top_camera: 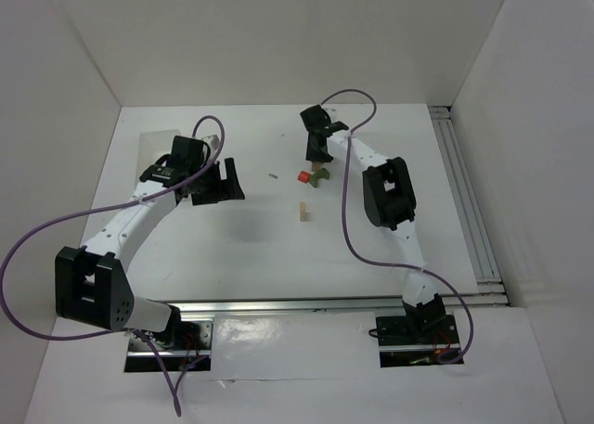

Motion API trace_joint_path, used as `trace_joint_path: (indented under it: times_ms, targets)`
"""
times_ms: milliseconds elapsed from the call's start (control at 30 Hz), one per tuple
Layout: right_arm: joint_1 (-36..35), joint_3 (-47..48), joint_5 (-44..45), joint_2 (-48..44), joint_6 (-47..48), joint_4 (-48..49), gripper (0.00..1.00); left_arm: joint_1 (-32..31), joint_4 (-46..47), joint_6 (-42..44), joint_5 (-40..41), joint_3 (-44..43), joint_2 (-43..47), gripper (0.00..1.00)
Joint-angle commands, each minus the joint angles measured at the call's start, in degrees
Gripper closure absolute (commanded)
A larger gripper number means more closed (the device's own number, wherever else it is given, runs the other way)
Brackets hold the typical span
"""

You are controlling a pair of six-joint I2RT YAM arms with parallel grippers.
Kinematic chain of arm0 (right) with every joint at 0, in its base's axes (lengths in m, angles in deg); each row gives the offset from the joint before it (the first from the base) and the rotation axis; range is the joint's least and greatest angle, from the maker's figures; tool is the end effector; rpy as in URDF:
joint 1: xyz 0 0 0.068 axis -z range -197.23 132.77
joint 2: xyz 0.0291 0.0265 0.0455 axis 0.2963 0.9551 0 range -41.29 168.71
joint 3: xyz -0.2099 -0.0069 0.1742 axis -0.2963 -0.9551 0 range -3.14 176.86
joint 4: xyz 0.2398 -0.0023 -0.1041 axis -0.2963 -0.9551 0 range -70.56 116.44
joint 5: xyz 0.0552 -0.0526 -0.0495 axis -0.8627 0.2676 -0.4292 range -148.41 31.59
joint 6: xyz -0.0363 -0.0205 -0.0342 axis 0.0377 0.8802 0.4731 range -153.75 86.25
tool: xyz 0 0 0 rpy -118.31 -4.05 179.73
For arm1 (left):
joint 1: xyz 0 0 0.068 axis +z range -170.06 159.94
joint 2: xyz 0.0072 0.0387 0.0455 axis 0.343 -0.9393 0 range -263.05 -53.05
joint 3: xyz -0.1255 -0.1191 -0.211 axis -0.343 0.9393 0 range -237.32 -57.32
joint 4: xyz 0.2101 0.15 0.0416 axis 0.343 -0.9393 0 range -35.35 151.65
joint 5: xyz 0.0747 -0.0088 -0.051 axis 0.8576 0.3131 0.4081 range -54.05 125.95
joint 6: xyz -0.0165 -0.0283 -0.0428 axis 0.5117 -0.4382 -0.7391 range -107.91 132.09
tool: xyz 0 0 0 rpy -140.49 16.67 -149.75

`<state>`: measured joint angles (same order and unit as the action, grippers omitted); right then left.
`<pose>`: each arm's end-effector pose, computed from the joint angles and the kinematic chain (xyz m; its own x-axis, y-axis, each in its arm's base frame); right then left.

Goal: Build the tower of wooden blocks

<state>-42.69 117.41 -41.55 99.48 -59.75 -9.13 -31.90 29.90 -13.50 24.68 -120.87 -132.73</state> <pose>0.4882 0.2210 0.1628 -0.7868 0.0900 -0.6106 0.0900 0.9955 0.0308 0.2901 -0.0679 0.2821 -0.7970 -0.2656 -0.5424 -0.0163 0.9072 -0.4203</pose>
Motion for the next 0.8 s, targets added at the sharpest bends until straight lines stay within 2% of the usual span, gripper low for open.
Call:
trace_joint_path:
  times_ms: [0, 67, 333, 433, 500, 633, 700, 767]
  targets:
    - [-0.56, 2.93, -1.12, 0.03, -0.19, 0.24, 0.65, -0.21, 0.72, 0.97, -0.86, -2.37, 0.05, 0.09]
    - [-0.56, 4.51, -2.97, -0.66, 1.47, 1.55, 0.71, -0.21, 0.19, 0.97, -1.38, -2.37, 0.05, 0.09]
    - [0.58, 5.13, -8.51, -7.95, 2.62, 7.01, 0.71, -0.21, 0.19, 0.97, -1.91, -2.90, 1.19, 0.09]
    - [0.58, 1.19, -10.79, -11.21, 3.50, 7.96, 0.71, -0.21, 0.19, 0.97, -2.53, -2.37, 1.19, 0.09]
    - [0.58, -6.79, -13.16, -16.38, 4.03, 11.30, 0.71, -0.73, 0.19, 0.97, -4.10, -2.37, 1.19, 0.09]
    - [0.58, -24.63, -24.91, -29.98, 5.60, 20.96, 0.71, -1.96, 0.72, 1.50, -6.92, -3.51, 0.67, 0.09]
    - [0.58, -34.01, -27.49, -34.14, 6.30, 23.96, 0.71, -2.58, 0.72, 1.50, -8.85, -4.30, -0.82, 0.09]
    - [1.10, -39.40, -27.50, -40.88, 6.83, 24.58, 0.71, -3.19, 0.72, 1.50, -10.00, -5.96, -1.52, 0.09]
